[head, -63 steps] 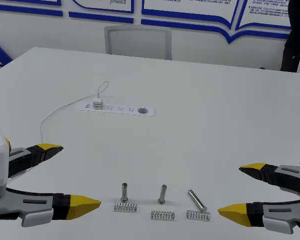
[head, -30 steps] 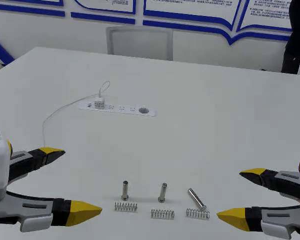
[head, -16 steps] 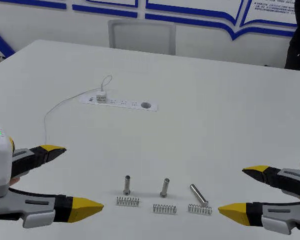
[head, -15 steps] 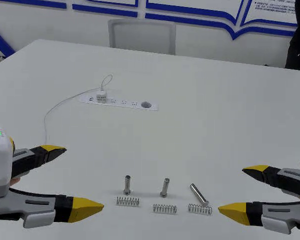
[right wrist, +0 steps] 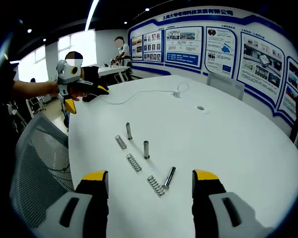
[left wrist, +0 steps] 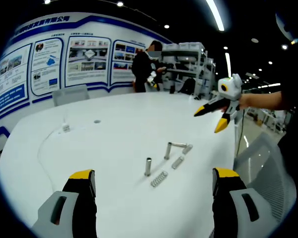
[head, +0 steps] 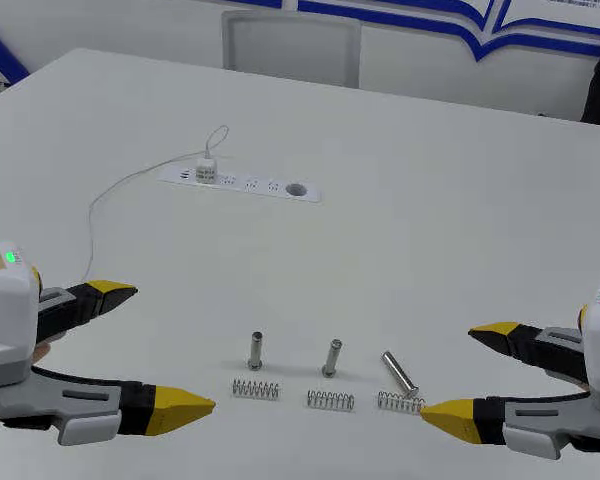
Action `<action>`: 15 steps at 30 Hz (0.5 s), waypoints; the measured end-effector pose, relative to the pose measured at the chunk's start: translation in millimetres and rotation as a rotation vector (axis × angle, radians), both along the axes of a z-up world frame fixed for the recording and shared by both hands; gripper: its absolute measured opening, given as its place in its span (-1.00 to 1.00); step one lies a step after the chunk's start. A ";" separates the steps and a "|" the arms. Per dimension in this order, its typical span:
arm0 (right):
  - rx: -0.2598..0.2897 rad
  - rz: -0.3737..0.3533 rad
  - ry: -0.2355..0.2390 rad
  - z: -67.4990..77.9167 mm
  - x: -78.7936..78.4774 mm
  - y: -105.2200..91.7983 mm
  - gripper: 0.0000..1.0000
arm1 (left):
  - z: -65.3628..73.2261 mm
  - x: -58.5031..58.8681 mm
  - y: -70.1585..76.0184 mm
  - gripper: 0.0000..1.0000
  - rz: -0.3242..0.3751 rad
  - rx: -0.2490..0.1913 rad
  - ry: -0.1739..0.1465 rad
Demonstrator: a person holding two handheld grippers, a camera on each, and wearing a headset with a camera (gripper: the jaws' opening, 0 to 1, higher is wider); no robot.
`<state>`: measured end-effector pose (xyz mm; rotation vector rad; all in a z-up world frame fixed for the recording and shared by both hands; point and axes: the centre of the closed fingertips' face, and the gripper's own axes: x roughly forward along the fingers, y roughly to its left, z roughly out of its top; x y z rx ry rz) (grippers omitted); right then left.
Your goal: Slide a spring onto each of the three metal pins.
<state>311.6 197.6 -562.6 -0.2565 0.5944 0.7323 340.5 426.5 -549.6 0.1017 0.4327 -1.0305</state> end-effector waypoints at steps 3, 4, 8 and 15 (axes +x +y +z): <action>0.016 -0.007 0.007 -2.5 1.2 0.6 0.38 | -5.5 -2.3 0.2 1.00 0.001 0.001 0.013; 0.017 -0.009 0.010 -4.0 1.6 0.5 0.37 | -7.3 -3.2 0.3 1.00 -0.002 0.003 0.019; 0.011 -0.025 0.018 -9.4 3.5 -1.9 0.36 | -16.3 -3.5 2.7 1.00 0.007 0.014 0.030; 0.026 -0.052 0.041 -17.8 6.8 -2.8 0.36 | -24.4 -9.4 -5.5 1.00 0.000 -0.001 0.051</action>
